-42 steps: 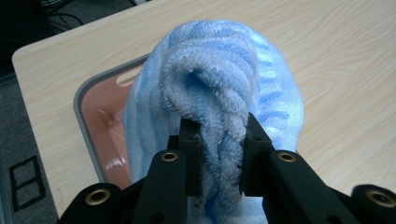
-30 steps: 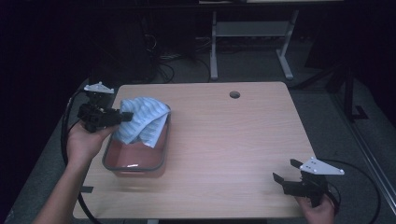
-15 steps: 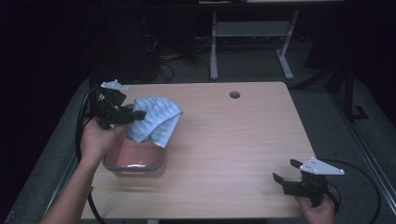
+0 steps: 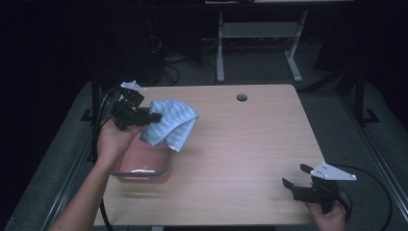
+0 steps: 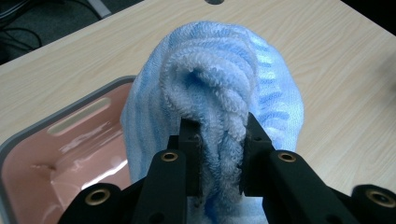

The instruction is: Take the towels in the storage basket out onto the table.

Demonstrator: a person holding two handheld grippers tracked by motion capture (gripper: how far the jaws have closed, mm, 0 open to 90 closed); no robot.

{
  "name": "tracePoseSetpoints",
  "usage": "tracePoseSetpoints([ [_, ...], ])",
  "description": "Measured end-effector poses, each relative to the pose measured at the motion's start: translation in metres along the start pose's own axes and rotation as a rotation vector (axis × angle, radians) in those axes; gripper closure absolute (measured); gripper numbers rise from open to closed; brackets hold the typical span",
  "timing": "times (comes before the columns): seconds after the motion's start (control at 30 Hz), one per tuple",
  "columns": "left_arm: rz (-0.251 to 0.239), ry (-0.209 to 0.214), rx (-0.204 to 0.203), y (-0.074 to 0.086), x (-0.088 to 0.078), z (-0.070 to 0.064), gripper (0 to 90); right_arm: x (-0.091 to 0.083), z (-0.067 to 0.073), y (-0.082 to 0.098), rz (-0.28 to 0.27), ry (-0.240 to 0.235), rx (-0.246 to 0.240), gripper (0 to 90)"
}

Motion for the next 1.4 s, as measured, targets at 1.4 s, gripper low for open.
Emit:
tracePoseSetpoints([
  [1.4, 0.028, 0.085, 0.097, -0.047, 0.045, -0.059, 74.7, -0.001, 0.0, 0.0, -0.001, -0.005, -0.001, 14.2],
])
Point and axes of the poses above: each handheld gripper's, and its own axes: x roughly forward along the jaws, y roughly out of its underside, z roughly to its left, the point moved 8 cm from there along x, roughly forward along the jaws, and after that the axes turned 3 degrees about -x, right-handed, at the moved point
